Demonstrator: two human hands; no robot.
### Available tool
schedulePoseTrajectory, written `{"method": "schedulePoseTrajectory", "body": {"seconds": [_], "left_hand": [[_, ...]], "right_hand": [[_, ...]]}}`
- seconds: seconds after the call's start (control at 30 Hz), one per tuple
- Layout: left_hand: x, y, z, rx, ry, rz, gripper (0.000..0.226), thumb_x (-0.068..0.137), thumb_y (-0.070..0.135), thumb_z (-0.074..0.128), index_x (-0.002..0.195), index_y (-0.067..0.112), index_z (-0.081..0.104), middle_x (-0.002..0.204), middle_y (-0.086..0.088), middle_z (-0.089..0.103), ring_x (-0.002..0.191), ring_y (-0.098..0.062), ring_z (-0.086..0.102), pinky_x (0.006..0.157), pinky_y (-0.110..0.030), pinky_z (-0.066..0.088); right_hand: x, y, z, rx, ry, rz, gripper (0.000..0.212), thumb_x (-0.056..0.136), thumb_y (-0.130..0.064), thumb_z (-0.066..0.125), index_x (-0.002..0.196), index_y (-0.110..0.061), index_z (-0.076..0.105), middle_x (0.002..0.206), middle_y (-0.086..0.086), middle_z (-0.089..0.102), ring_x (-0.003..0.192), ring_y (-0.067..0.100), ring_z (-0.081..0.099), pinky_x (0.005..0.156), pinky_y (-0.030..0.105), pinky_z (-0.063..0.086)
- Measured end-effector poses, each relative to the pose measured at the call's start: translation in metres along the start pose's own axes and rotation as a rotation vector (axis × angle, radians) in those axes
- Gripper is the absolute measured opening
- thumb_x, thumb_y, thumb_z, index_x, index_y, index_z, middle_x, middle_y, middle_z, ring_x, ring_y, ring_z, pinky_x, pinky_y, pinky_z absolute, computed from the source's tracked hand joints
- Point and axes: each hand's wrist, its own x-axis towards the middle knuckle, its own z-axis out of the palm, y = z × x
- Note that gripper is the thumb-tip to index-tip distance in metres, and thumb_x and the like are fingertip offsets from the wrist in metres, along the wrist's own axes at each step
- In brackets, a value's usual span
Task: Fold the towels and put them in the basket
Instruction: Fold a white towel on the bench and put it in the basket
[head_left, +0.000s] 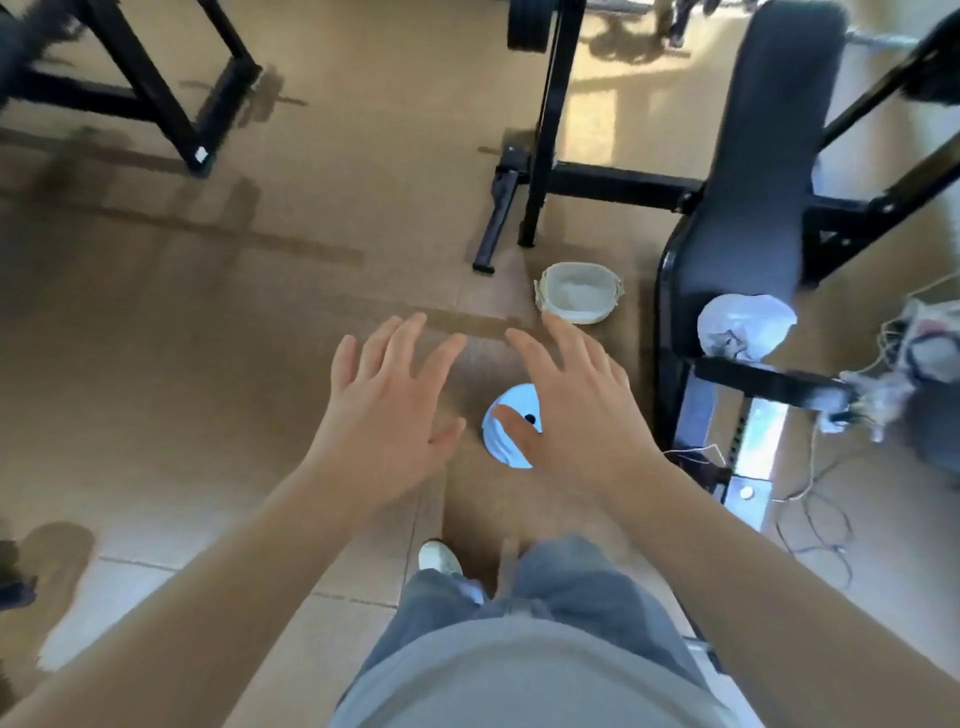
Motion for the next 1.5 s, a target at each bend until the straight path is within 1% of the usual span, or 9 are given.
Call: {"method": "schedulePoseTrajectory", "body": {"seconds": [0.13, 0.23, 0.57, 0.73, 0.87, 1.1, 1.3, 1.43, 1.5], "left_hand": [[0.038, 0.004, -0.001, 0.005, -0.019, 0.098, 0.082, 0.09, 0.057, 0.06, 0.158, 0.032, 0.02, 0.165, -0.011, 0.015, 0.154, -0.03, 0.012, 0.122, -0.059, 0.012], [0.071, 0.016, -0.001, 0.001, -0.026, 0.166, 0.084, 0.09, 0.058, 0.058, 0.159, 0.033, 0.017, 0.165, -0.011, 0.015, 0.155, -0.03, 0.01, 0.123, -0.059, 0.011], [0.203, 0.102, -0.011, 0.014, -0.039, 0.289, 0.085, 0.089, 0.062, 0.058, 0.156, 0.039, 0.011, 0.167, -0.009, 0.006, 0.153, -0.03, 0.008, 0.122, -0.057, 0.008], [0.264, 0.149, -0.026, 0.015, 0.002, 0.325, 0.085, 0.088, 0.062, 0.06, 0.156, 0.035, 0.016, 0.165, -0.012, 0.013, 0.151, -0.034, 0.017, 0.12, -0.06, 0.019], [0.305, 0.172, -0.031, 0.021, 0.012, 0.363, 0.086, 0.087, 0.061, 0.063, 0.156, 0.033, 0.019, 0.164, -0.012, 0.017, 0.151, -0.034, 0.018, 0.119, -0.061, 0.021], [0.392, 0.177, -0.029, 0.043, -0.016, 0.437, 0.086, 0.088, 0.064, 0.057, 0.157, 0.033, 0.014, 0.165, -0.012, 0.014, 0.152, -0.035, 0.017, 0.121, -0.059, 0.02], [0.492, 0.164, -0.033, 0.025, -0.011, 0.574, 0.088, 0.083, 0.065, 0.063, 0.154, 0.031, 0.024, 0.161, -0.011, 0.024, 0.15, -0.033, 0.025, 0.117, -0.062, 0.028], [0.569, 0.154, -0.041, 0.087, -0.042, 0.676, 0.091, 0.082, 0.071, 0.062, 0.155, 0.035, 0.022, 0.165, -0.009, 0.022, 0.152, -0.031, 0.022, 0.119, -0.058, 0.023], [0.6, 0.149, -0.047, 0.104, -0.046, 0.733, 0.091, 0.081, 0.071, 0.065, 0.155, 0.033, 0.028, 0.164, -0.011, 0.027, 0.151, -0.033, 0.026, 0.118, -0.058, 0.024]], "right_hand": [[0.01, 0.014, -0.008, 0.03, 0.041, 0.082, 0.074, 0.09, -0.056, 0.054, 0.155, -0.03, 0.027, 0.164, 0.01, 0.019, 0.148, 0.034, 0.026, 0.114, 0.054, 0.033], [0.022, 0.036, -0.016, 0.013, 0.054, 0.13, 0.076, 0.089, -0.057, 0.052, 0.155, -0.032, 0.025, 0.164, 0.009, 0.018, 0.148, 0.033, 0.025, 0.114, 0.052, 0.032], [0.079, 0.154, -0.063, 0.001, 0.152, 0.212, 0.075, 0.089, -0.058, 0.06, 0.152, -0.031, 0.029, 0.162, 0.011, 0.026, 0.145, 0.037, 0.033, 0.111, 0.057, 0.038], [0.106, 0.215, -0.094, 0.012, 0.155, 0.212, 0.073, 0.091, -0.054, 0.058, 0.154, -0.03, 0.03, 0.164, 0.012, 0.023, 0.147, 0.036, 0.028, 0.114, 0.057, 0.033], [0.129, 0.251, -0.112, 0.016, 0.172, 0.249, 0.073, 0.094, -0.055, 0.058, 0.155, -0.031, 0.028, 0.166, 0.01, 0.019, 0.149, 0.034, 0.024, 0.116, 0.054, 0.03], [0.187, 0.29, -0.122, 0.02, 0.197, 0.349, 0.072, 0.092, -0.054, 0.059, 0.154, -0.03, 0.032, 0.163, 0.011, 0.023, 0.146, 0.035, 0.029, 0.112, 0.053, 0.036], [0.26, 0.312, -0.127, 0.011, 0.243, 0.474, 0.073, 0.091, -0.056, 0.062, 0.153, -0.03, 0.033, 0.162, 0.011, 0.027, 0.144, 0.035, 0.032, 0.11, 0.054, 0.037], [0.311, 0.316, -0.133, 0.045, 0.261, 0.613, 0.072, 0.092, -0.056, 0.06, 0.153, -0.03, 0.032, 0.164, 0.012, 0.025, 0.147, 0.036, 0.03, 0.114, 0.054, 0.034], [0.332, 0.318, -0.134, 0.058, 0.259, 0.666, 0.072, 0.093, -0.058, 0.056, 0.155, -0.031, 0.028, 0.165, 0.011, 0.022, 0.148, 0.034, 0.027, 0.116, 0.053, 0.031]]}}
